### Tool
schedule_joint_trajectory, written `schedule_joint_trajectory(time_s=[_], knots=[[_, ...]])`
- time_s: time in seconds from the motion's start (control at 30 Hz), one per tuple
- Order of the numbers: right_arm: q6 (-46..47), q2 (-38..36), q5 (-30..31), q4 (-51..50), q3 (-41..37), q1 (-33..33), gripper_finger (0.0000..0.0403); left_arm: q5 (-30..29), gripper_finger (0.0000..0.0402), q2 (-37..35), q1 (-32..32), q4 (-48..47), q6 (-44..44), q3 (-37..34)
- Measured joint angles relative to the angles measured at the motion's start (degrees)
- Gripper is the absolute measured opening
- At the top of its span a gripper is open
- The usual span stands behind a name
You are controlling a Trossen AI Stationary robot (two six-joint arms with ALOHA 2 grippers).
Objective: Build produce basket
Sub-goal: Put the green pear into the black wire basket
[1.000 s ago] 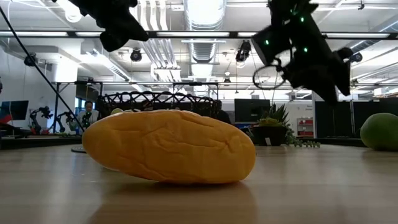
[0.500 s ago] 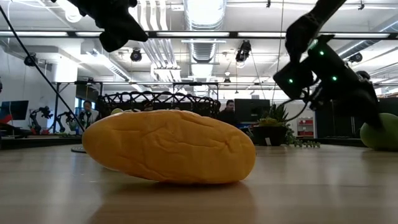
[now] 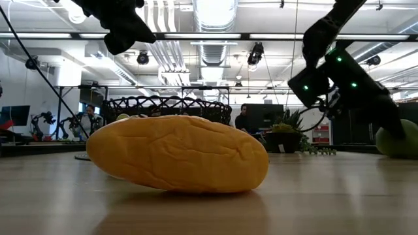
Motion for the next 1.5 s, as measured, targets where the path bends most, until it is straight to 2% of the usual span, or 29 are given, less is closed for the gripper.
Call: schedule_joint_trajectory(time_s=[0.2, 0.3, 0.47, 0.73, 0.87, 0.93, 1.0, 1.07, 1.13, 1.23, 1.37, 1.5], knots=[[-1.0, -0.5, -3.2, 4.4, 7.3, 1.3, 0.0237, 0.0, 0.0, 0.0, 0.0, 0.1, -0.1, 0.0], [-1.7, -1.6, -9.4, 11.2, 10.6, 1.5, 0.0237, 0.0, 0.0, 0.0, 0.0, 0.2, -0.1, 0.0], [0.1, -4.5, -24.8, 32.0, 10.8, 1.5, 0.0237, 0.0, 0.0, -0.2, 0.0, 0.3, -0.1, 0.1], [13.0, -6.1, -37.3, 61.4, 4.7, 3.2, 0.0235, 1.7, 0.0, -2.4, -1.1, 0.1, 1.3, 0.2], [22.4, -5.7, -44.0, 79.0, 3.4, 5.7, 0.0235, 1.8, 0.0, -5.0, -1.6, 0.3, 1.9, 0.2], [27.4, -5.5, -44.6, 90.2, 3.4, 7.1, 0.0235, 1.8, 0.0, -6.3, -1.6, 0.5, 1.9, 0.2], [31.4, -4.9, -42.6, 100.4, 3.9, 7.7, 0.0234, 1.6, 0.0, -7.4, -1.6, 1.3, 1.9, 0.2], [33.7, -4.5, -37.1, 104.2, 5.1, 7.7, 0.0234, 1.0, 0.0, -8.2, -1.6, 3.2, 2.3, 0.3], [34.4, -3.6, -32.2, 103.6, 6.7, 6.6, 0.0234, 0.4, 0.0, -8.4, -1.6, 4.7, 5.0, 0.3], [35.6, -1.5, -29.6, 103.4, 8.8, 5.1, 0.0234, -0.6, 0.0, -7.7, -1.7, 8.4, 15.4, 0.3], [37.5, 1.5, -30.7, 103.7, 11.6, 4.1, 0.0234, -0.6, 0.0005, -5.8, -1.9, 15.6, 35.2, 0.3], [37.6, 3.6, -31.6, 103.5, 14.0, 3.8, 0.0238, -0.7, 0.0049, -4.5, -2.1, 17.4, 48.4, 0.6]])
